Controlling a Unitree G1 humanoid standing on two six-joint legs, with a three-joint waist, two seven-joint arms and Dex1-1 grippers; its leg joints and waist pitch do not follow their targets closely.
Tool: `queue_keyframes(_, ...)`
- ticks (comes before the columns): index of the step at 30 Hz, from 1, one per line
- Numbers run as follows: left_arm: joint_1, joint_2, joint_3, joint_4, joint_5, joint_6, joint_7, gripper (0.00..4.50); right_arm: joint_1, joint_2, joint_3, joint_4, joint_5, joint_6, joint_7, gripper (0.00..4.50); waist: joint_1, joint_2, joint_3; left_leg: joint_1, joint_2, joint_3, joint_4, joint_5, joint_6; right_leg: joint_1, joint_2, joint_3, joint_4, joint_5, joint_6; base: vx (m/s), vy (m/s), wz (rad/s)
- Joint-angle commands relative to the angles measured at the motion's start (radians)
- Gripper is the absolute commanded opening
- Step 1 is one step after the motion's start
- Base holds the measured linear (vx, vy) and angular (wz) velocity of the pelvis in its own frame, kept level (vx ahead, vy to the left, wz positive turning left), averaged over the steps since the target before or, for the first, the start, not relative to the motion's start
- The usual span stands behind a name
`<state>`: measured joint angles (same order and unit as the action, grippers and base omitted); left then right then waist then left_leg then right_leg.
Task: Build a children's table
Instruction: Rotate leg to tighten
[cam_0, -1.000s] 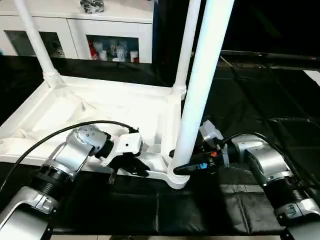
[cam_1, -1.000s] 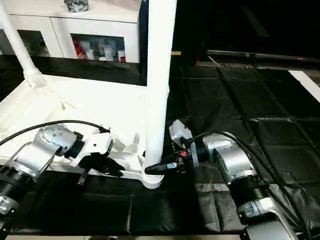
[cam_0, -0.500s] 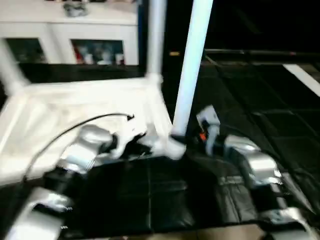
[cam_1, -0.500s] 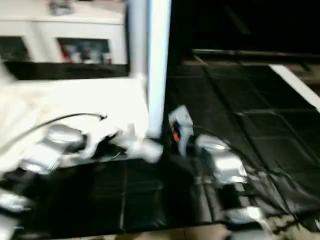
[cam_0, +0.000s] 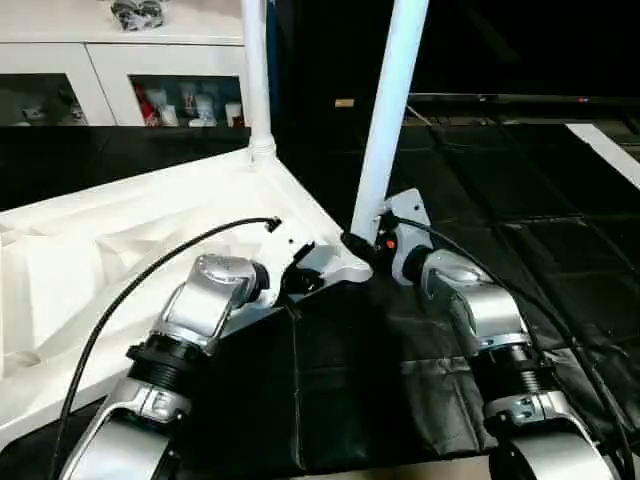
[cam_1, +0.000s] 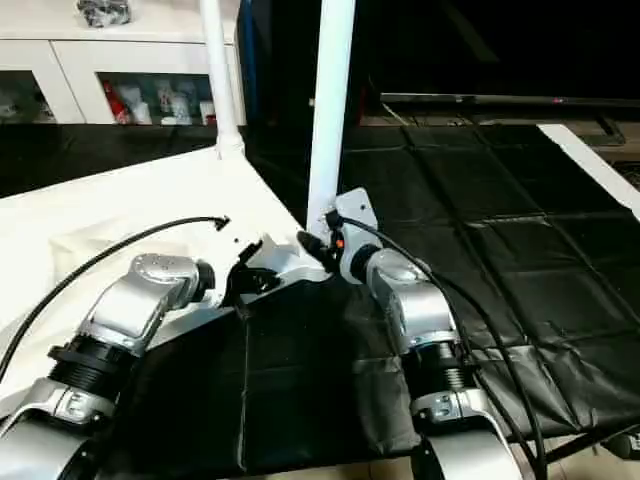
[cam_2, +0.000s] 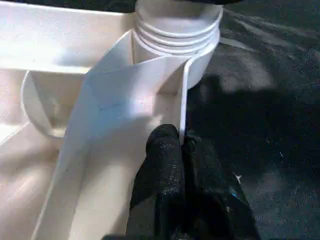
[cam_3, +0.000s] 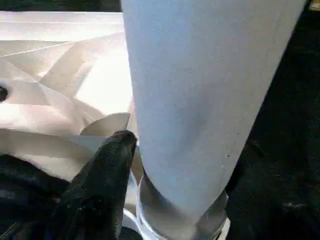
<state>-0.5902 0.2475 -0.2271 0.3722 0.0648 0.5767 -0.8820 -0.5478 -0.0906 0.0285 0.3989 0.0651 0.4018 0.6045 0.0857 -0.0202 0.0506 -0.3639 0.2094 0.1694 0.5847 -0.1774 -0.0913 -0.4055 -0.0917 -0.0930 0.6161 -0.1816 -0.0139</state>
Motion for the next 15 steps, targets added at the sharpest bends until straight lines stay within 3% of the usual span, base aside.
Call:
queue_keyframes(1,-0.030,-0.003,-0.015,-0.057,-0.030,-0.078,-0.031,0.00,0.012,0.027,0.126,-0.025,0.063,0.000,0.174,3.19,0.006,0.001,-0.070,0.002,0.016,-0.001,-0.065,-0.144,0.032,0.065,-0.052,0.051,-0.068,-0.144,-0.183,0.000,0.000,0.00)
queue_keyframes(3,-0.027,0.009,-0.017,-0.057,-0.031,-0.090,-0.045,0.00,0.013,0.013,0.123,-0.021,0.063,-0.005,0.190,3.19,0.006,0.003,-0.070,0.003,0.016,0.000,-0.064,-0.131,0.037,0.063,-0.051,0.051,-0.065,-0.111,-0.196,0.000,0.000,0.00)
queue_keyframes(7,-0.025,0.086,-0.032,-0.033,-0.043,-0.175,-0.174,0.00,0.006,-0.081,0.099,-0.007,0.085,-0.032,0.320,3.64,0.008,0.003,-0.072,0.005,0.017,0.001,-0.061,-0.119,0.048,0.064,-0.052,0.051,-0.058,-0.065,-0.222,0.000,0.000,0.00)
queue_keyframes(10,-0.024,0.150,-0.054,-0.023,-0.068,-0.256,-0.306,0.00,0.006,-0.167,0.095,-0.012,0.114,-0.059,0.479,3.95,0.014,0.003,-0.072,0.006,0.018,0.002,-0.059,-0.131,0.060,0.063,-0.052,0.050,-0.058,-0.064,-0.233,0.000,0.000,0.00)
queue_keyframes(15,-0.023,0.196,-0.079,-0.023,-0.080,-0.300,-0.411,0.00,0.010,-0.230,0.112,-0.026,0.133,-0.061,0.611,4.34,0.030,0.006,-0.070,0.011,0.024,0.005,-0.059,-0.147,0.058,0.059,-0.052,0.050,-0.056,-0.085,-0.245,0.000,0.000,0.00)
